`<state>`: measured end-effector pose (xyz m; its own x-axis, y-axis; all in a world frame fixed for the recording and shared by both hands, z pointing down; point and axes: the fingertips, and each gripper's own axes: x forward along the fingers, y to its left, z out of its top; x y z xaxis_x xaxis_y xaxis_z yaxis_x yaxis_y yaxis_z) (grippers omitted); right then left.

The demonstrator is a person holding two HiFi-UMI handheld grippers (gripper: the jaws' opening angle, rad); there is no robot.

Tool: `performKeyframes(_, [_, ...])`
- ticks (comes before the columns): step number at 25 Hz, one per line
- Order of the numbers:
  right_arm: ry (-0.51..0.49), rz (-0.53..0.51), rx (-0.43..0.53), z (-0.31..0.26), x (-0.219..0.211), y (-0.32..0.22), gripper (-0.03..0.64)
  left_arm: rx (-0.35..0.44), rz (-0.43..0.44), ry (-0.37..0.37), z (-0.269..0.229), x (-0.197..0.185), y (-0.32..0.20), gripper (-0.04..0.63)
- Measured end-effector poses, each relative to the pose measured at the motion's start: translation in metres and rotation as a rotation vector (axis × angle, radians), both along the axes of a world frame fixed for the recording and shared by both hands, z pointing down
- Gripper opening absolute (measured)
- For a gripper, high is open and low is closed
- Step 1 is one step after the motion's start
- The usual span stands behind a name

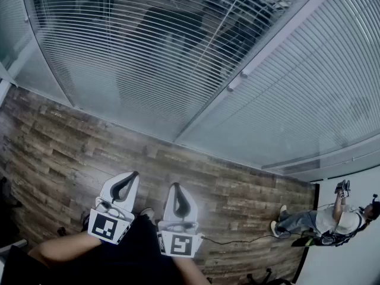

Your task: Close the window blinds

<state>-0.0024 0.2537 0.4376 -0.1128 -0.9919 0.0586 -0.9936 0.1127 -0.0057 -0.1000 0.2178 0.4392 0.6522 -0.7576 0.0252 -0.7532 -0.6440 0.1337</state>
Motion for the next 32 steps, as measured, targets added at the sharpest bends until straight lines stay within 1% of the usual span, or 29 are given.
performKeyframes(3, [0.005,-0.005,0.002,-0.001,0.015,0.002,0.0,-0.001,-0.009,-0.023,0.004,0.013,0.003,0.002])
performKeyframes(6, [-0.014,-0.008,0.006,0.001,0.032,0.006,0.0,0.012,-0.012,-0.044,0.008,0.026,0.007,0.002])
performKeyframes(10, [-0.037,0.009,0.015,0.005,0.056,0.015,0.002,0.022,-0.042,-0.027,0.009,0.037,0.016,0.002])
performKeyframes(13, [-0.065,0.019,0.022,0.011,0.068,0.023,0.003,0.014,-0.075,-0.025,0.014,0.035,0.024,0.002])
performKeyframes(17, [-0.092,0.029,0.024,0.016,0.075,0.028,0.003,0.002,-0.1,-0.047,0.022,0.031,0.026,0.002])
performKeyframes(20, [-0.095,0.034,0.037,0.014,0.076,0.02,0.003,0.005,-0.093,-0.06,0.025,0.032,0.016,0.002])
performKeyframes(23, [-0.087,0.053,0.051,0.015,0.072,0.009,0.003,0.024,-0.073,-0.046,0.026,0.031,0.004,0.002])
performKeyframes(25, [-0.085,0.063,0.051,0.017,0.069,-0.004,0.003,0.015,-0.051,-0.03,0.031,0.032,-0.008,0.002])
performKeyframes(29, [-0.073,0.065,0.022,0.019,0.067,-0.042,0.003,0.008,-0.004,-0.023,0.03,0.038,-0.045,0.002])
performKeyframes(32, [-0.062,0.087,0.004,0.019,0.068,-0.078,0.005,-0.003,0.022,0.007,0.026,0.037,-0.078,0.002])
